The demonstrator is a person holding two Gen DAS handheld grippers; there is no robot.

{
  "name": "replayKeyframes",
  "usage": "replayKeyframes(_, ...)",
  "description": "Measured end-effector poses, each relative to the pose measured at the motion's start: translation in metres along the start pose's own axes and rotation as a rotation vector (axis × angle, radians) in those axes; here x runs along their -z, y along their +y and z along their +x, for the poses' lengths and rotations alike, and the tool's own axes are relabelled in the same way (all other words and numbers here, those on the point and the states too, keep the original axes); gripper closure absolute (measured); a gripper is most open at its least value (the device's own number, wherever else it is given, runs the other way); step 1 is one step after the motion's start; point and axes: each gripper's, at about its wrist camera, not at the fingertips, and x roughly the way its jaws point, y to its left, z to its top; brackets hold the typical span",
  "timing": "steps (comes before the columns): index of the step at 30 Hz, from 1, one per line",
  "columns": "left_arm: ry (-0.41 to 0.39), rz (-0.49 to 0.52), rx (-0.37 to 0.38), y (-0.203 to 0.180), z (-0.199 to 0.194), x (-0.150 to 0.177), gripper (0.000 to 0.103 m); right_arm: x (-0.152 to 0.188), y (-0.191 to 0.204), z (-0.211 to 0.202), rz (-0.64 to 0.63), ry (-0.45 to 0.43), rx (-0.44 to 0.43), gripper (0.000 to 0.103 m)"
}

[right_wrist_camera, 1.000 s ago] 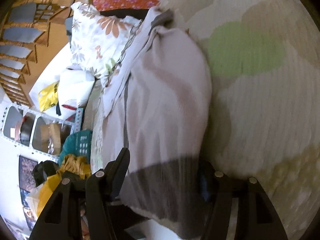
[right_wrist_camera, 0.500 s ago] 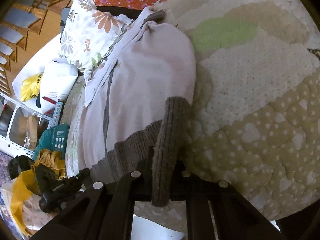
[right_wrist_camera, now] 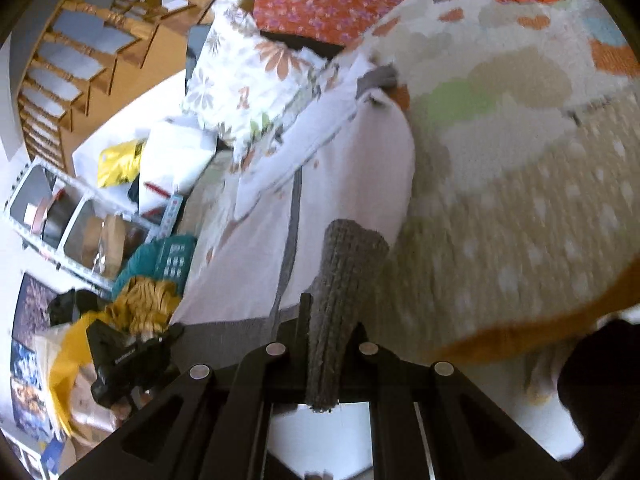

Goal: Fold small clothes

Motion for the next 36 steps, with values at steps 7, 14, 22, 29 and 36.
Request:
replayKeyframes(7,-0.006,-0.036,0.008,0.011,0.002,-0.009,0.097,-0.005,0.005,0.006,-0.038,0.046,0.038,0.096)
replayKeyframes(14,-0.075,0.002,-0.012,-0.008,0.037,-0.109,0.097,-0.098,0.054,0.019,-0.164,-0.033,0.064,0.096)
replayKeyframes(22,-0.058,-0.047,-0.055,-0.002,0.125,-0.204,0.097,-0.204,0.059,0.099,-0.111,-0.060,0.155,0.095)
replayKeyframes(29,-0.016,-0.094,-0.070,0.010,0.180,-0.246,0.097,-0.264,0.032,0.162,-0.021,-0.027,0.215,0.095)
replayKeyframes(36,-0.028,-0.101,-0.109,0.011,0.221,-0.283,0.092,-0.314,-0.005,0.203,0.091,-0.028,0.125,0.093)
